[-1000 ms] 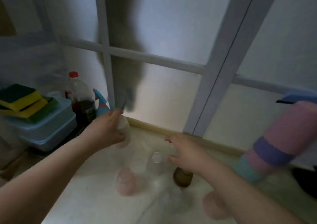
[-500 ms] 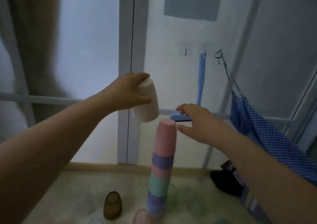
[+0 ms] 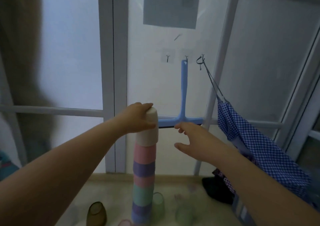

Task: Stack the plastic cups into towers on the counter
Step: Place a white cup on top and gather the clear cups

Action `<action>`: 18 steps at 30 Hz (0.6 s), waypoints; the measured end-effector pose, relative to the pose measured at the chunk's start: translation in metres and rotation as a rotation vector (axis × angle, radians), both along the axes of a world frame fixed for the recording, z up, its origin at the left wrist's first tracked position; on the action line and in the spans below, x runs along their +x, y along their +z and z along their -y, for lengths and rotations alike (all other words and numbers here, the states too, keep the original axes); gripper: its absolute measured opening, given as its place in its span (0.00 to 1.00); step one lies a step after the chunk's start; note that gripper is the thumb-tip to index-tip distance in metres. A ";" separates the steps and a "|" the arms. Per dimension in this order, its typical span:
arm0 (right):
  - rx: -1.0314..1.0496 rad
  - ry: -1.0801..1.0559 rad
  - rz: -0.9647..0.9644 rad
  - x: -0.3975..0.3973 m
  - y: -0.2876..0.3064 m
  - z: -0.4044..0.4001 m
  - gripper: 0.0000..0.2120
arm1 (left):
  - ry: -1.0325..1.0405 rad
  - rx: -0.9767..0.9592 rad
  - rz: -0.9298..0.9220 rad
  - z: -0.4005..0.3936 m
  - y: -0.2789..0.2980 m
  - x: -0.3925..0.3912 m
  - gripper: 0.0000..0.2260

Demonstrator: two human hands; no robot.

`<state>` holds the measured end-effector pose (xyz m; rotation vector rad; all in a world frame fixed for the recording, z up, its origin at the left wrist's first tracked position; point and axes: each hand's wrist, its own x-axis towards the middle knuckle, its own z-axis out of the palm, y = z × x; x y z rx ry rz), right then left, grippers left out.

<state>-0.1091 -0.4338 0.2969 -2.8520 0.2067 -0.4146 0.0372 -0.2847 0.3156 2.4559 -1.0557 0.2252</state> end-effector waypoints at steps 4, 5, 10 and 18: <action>0.011 -0.004 -0.017 -0.001 -0.012 0.001 0.27 | 0.019 0.032 -0.003 0.002 -0.021 -0.004 0.32; 0.018 -0.006 -0.024 -0.001 -0.015 0.001 0.27 | 0.022 0.021 0.002 0.002 -0.022 -0.004 0.32; 0.039 0.003 -0.050 0.002 -0.025 0.001 0.26 | -0.011 0.031 0.070 -0.001 -0.020 -0.010 0.31; 0.055 0.084 -0.155 0.005 -0.068 -0.004 0.26 | 0.055 -0.012 0.297 -0.044 -0.039 -0.030 0.27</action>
